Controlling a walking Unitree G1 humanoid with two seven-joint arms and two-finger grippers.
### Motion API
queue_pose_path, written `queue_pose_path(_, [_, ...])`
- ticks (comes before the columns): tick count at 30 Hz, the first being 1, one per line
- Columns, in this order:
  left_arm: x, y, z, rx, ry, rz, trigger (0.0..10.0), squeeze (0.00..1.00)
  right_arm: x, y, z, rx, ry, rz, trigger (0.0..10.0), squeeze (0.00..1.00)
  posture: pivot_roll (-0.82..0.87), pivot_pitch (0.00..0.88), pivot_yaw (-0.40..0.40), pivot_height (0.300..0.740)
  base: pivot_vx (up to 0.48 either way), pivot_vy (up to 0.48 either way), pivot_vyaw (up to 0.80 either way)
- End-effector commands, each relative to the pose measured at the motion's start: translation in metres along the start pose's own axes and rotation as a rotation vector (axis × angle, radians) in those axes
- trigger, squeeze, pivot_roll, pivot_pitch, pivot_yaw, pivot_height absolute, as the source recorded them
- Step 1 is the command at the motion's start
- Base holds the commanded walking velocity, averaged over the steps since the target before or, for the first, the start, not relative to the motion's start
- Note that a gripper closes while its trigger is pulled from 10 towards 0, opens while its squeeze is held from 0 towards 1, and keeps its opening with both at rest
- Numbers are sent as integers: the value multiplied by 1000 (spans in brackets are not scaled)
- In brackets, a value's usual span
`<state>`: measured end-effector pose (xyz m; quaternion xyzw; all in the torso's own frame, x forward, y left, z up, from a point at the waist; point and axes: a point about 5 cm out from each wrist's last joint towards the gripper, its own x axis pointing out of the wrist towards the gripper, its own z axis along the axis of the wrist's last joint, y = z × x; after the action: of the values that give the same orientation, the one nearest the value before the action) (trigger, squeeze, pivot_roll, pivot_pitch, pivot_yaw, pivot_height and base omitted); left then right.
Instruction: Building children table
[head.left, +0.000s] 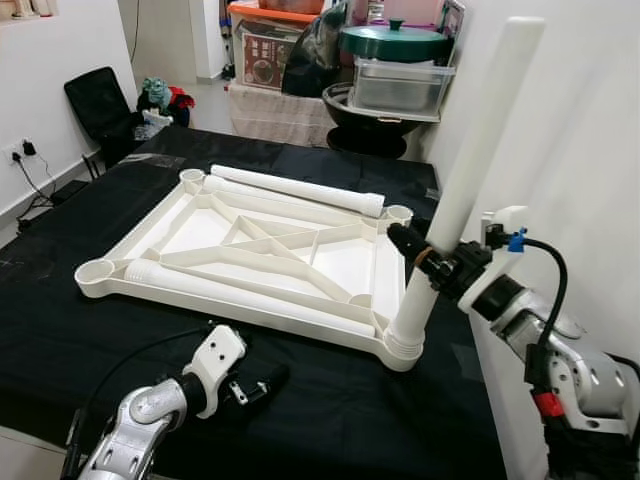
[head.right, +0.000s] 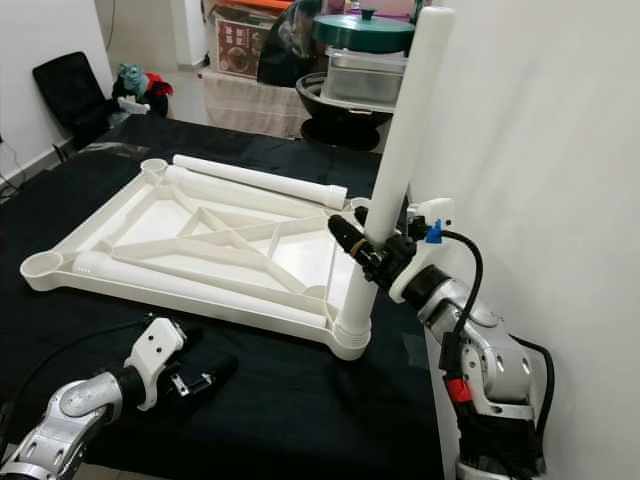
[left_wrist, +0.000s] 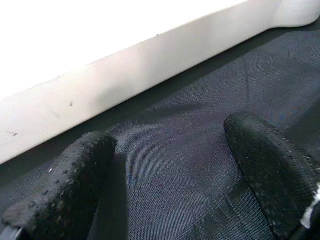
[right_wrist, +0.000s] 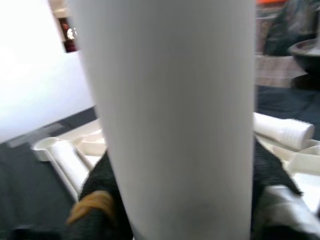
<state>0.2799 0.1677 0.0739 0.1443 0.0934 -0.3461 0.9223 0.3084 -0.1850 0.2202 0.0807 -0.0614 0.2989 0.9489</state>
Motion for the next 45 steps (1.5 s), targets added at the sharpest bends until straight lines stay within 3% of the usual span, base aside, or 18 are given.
queue_pose_path(1, [0, -5, -6, 0, 31, -20, 10000, 0, 5, -3, -10, 20, 32, -29, 0, 0, 77, 0, -119, 740, 0, 0, 0])
queue_pose_path(15, [0, -5, -6, 5, 34, -28, 10000, 0, -5, -33, -19, 17, 42, -389, 0, 0, 60, 0, -105, 740, 0, 0, 0])
queue_pose_path(16, [1, -5, -6, 5, 33, -29, 10000, 0, -12, -43, -23, -5, 78, -563, 0, 0, 60, 0, -107, 740, 0, 0, 0])
queue_pose_path(17, [1, -5, -6, 5, 33, -29, 10000, 0, -12, -43, -23, -5, 78, -563, 0, 0, 60, 0, -107, 740, 0, 0, 0])
queue_pose_path(18, [1, -5, -6, 4, 34, -28, 10000, 0, -26, -54, -31, -14, 102, -816, 0, 0, 61, 0, -111, 740, 0, 0, 0])
queue_pose_path(19, [1, -5, -6, 4, 34, -28, 10000, 0, -26, -54, -31, -14, 102, -816, 0, 0, 61, 0, -111, 740, 0, 0, 0])
queue_pose_path(22, [1, -7, -8, 2, 38, -28, 10000, 0, -46, -56, -53, 3, 137, -1152, 0, 0, 62, 0, -110, 740, 0, 0, 0])
queue_pose_path(28, [3, -11, -7, 2, 37, -40, 10000, 0, -19, -28, -67, 42, 154, -1102, 0, 0, 67, 0, -110, 740, 0, 0, 0])
queue_pose_path(29, [3, -11, -7, 3, 38, -39, 10000, 0, -14, -23, -66, 35, 149, -1070, 7059, 0, 67, 0, -110, 740, 0, 0, 0])
queue_pose_path(30, [3, -11, -7, 3, 38, -39, 10000, 0, -14, -23, -66, 35, 149, -1070, 7059, 0, 67, 0, -110, 740, 0, 0, 0])
queue_pose_path(31, [3, -9, -7, 5, 40, -37, 10000, 0, -6, -16, -65, 16, 157, -996, 10000, 0, 66, 0, -112, 740, 0, 0, 0])
queue_pose_path(33, [3, -9, -7, 5, 40, -37, 10000, 0, -6, -16, -65, 16, 157, -996, 10000, 0, 66, 0, -112, 740, 0, 0, 0])
queue_pose_path(34, [2, -9, -8, 5, 42, -35, 10000, 0, -3, -12, -62, 4, 140, -960, 10000, 635, 64, 0, -114, 740, 0, 0, 0])
queue_pose_path(35, [2, -9, -8, 5, 42, -35, 10000, 0, -3, -12, -62, 4, 140, -960, 10000, 635, 64, 0, -114, 740, 0, 0, 0])
queue_pose_path(36, [2, -9, -8, 3, 42, -34, 10000, 0, -2, -11, -57, -7, 114, -946, 10000, 1000, 63, 0, -114, 740, 0, 0, 0])
queue_pose_path(38, [2, -10, -9, -1, 41, -36, 10000, 0, 1, -12, -48, -14, 65, -896, 10000, 980, 60, 0, -112, 740, 0, 0, 0])
queue_pose_path(39, [2, -12, -9, -4, 40, -38, 10000, 0, 2, -13, -40, -14, 19, -851, 10000, 0, 60, 0, -112, 740, 0, 0, 0])
queue_pose_path(45, [2, -11, -9, -4, 40, -39, 10000, 0, 8, -16, -14, 32, -89, -555, 10000, 0, 58, 0, -112, 740, 0, 0, 0])
